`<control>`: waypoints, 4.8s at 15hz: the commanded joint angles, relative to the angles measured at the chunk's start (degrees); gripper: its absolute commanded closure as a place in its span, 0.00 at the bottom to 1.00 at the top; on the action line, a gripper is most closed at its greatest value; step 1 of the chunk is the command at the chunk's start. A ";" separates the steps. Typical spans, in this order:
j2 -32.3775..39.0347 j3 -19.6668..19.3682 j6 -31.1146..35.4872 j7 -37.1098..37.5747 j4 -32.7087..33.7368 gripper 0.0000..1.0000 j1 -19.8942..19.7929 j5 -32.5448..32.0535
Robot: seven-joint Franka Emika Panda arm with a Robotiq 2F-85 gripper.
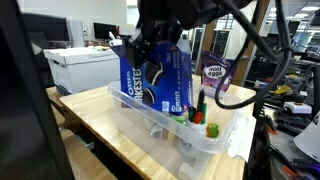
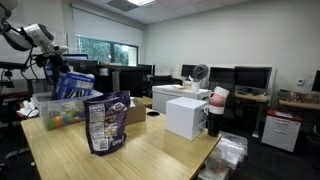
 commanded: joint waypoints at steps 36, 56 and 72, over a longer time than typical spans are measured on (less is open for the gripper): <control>5.74 -1.40 -1.20 13.50 1.24 0.99 2.86 -2.88; 0.59 -1.97 13.25 12.36 -6.35 0.99 -0.76 4.20; 0.63 -2.07 20.49 12.40 -10.61 0.99 -0.40 5.17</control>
